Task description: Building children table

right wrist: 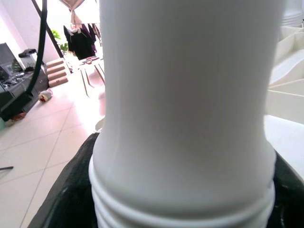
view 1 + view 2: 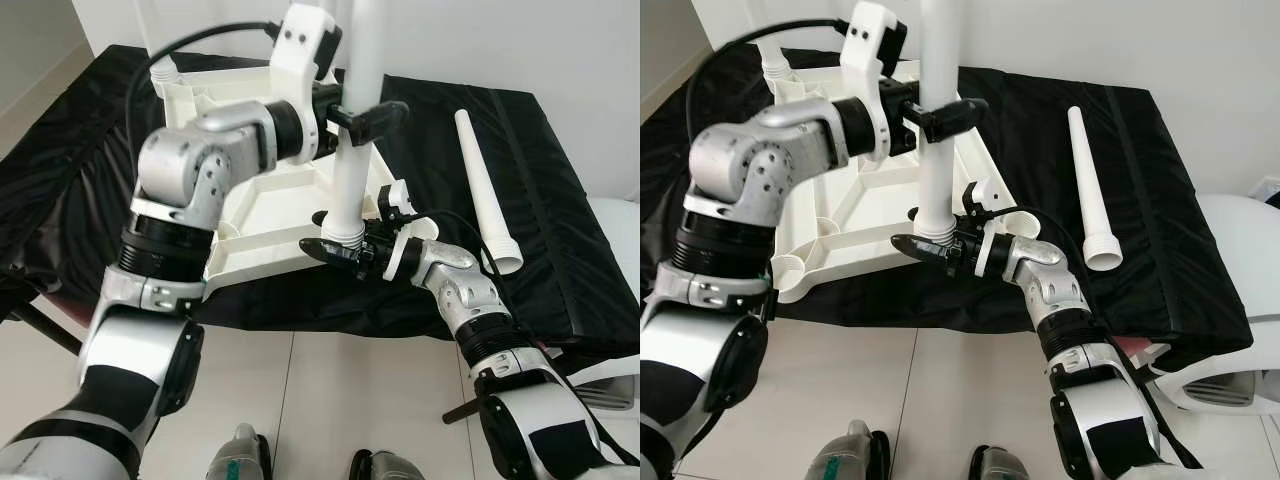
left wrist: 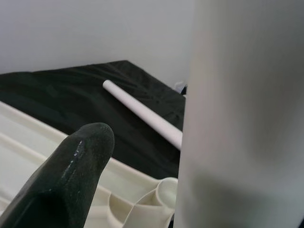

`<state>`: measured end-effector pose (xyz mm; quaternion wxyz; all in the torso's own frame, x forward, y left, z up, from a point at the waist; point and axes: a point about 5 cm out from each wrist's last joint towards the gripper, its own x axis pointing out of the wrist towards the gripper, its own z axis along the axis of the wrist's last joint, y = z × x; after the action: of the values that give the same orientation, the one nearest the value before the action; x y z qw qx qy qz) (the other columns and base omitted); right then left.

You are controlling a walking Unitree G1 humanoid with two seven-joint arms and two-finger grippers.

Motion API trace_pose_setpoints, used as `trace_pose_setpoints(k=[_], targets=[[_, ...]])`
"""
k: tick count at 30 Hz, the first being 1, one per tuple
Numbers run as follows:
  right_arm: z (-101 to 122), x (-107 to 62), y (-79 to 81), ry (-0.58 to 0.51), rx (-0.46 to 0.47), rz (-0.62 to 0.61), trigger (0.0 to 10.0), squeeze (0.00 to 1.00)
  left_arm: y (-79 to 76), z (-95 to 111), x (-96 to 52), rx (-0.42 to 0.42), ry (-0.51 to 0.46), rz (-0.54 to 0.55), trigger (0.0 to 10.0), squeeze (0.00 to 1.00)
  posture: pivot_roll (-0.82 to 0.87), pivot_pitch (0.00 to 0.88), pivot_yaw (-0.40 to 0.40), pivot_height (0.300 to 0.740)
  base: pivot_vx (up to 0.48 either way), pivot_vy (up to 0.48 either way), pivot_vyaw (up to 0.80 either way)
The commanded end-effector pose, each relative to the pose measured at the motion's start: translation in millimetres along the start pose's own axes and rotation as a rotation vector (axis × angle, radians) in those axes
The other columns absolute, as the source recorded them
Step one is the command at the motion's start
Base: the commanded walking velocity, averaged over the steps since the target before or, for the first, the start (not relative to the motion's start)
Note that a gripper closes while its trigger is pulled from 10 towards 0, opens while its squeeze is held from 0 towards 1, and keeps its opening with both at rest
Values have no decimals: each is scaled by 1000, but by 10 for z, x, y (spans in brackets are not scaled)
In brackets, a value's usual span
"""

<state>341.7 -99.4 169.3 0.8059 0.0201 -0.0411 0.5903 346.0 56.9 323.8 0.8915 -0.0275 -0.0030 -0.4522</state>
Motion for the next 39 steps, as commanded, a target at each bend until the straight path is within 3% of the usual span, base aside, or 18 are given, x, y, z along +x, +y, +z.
trace_pose_setpoints(k=[1, 5, 6, 7, 8, 23, 24, 33, 34, 37, 39], targets=[[-13, -20, 9, 20, -28, 22, 10000, 0, 46, 107, -44, 5, -22, 19, 10000, 0, 90, 67, -8, 740, 0, 0, 0], [-32, -27, 6, 31, -39, 23, 10000, 0, 63, 218, -79, 32, -26, 7, 10000, 0, 93, 67, -7, 740, 0, 0, 0], [-31, -25, 3, 30, -39, 21, 10000, 0, 65, 246, -92, 36, -38, 5, 4588, 0, 94, 65, -6, 740, 0, 0, 0], [-31, -25, 3, 30, -39, 21, 10000, 0, 65, 246, -92, 36, -38, 5, 4588, 0, 94, 65, -6, 740, 0, 0, 0], [-28, -24, -1, 27, -42, 18, 10000, 0, 61, 273, -101, 31, -49, -5, 0, 0, 93, 66, -6, 740, 0, 0, 0], [-20, 5, -54, 18, -24, -18, 10000, 0, -32, 433, -116, 3, -102, -84, 0, 0, 98, 67, -12, 740, 0, 0, 0], [-20, 5, -59, 21, -11, -16, 10000, 271, -45, 443, -117, 21, -104, -92, 0, 0, 97, 65, -13, 740, 0, 0, 0], [-18, 5, -67, 22, 1, -16, 10000, 271, -64, 447, -117, 50, -97, -99, 0, 0, 97, 65, -14, 740, 0, 0, 0], [-5, 4, -82, 20, 17, -16, 10000, 1000, -93, 461, -115, 77, -102, -113, 10000, 0, 99, 64, -16, 740, 0, 0, 0], [151, 26, -156, -2, 29, 3, 10000, 1000, -196, 463, -90, 200, -93, -162, 10000, 0, 95, 54, -21, 740, 0, 0, 0], [182, 32, -164, -5, 28, 11, 10000, 1000, -210, 453, -84, 220, -88, -170, 10000, 0, 95, 54, -21, 740, 0, 0, 0]])
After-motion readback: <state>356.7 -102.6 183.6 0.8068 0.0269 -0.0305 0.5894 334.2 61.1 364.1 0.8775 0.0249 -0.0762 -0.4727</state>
